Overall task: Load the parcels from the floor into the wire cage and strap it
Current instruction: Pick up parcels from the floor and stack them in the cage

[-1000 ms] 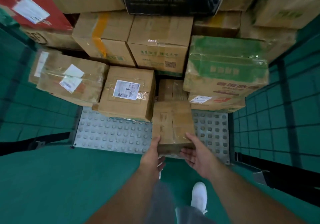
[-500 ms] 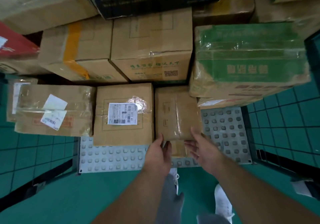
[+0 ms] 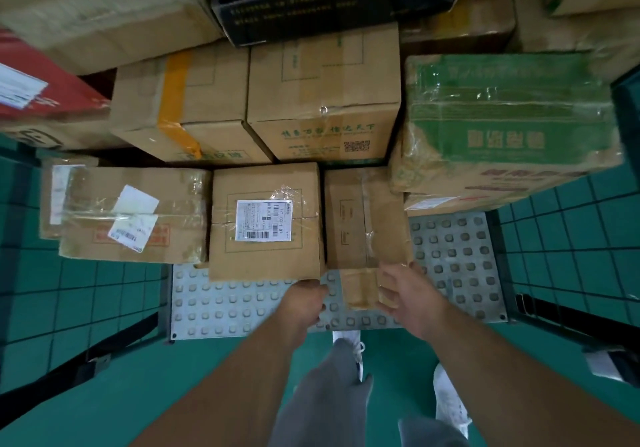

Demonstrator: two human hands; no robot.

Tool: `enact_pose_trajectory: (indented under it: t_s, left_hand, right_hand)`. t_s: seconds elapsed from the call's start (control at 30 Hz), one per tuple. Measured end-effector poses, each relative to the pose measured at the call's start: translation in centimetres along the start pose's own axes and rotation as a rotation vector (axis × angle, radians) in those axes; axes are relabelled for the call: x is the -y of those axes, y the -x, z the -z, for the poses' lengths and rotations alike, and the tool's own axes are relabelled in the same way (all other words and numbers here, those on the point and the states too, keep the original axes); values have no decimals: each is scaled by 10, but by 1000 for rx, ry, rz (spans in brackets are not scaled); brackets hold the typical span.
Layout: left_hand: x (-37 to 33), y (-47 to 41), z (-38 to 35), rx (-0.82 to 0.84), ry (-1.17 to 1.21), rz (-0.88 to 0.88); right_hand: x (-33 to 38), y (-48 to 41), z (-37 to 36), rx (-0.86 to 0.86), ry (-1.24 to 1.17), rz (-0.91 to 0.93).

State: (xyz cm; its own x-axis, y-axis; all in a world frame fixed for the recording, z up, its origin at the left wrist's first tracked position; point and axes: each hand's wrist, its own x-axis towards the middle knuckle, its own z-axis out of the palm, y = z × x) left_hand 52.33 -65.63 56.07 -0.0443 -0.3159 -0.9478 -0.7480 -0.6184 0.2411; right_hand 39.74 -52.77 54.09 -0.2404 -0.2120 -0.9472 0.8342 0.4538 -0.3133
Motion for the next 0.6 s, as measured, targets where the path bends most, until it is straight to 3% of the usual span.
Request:
enact_pose_trajectory:
  t_s: [0.1,0.23,0.37,0.6]
  left_hand:
    - [10,20,15,4,-69,-23]
    - [31,72,20,67,-111,-71]
    - [48,126,27,124,-56,-124]
    - [128,188,64,3,277,-263]
  right_hand:
    - [-5,41,-9,-111,220,16]
    - [-23,110,-24,15,420,30]
    - [-37,158,-30,35,515,106]
    - [-89,204,-58,98,610,194]
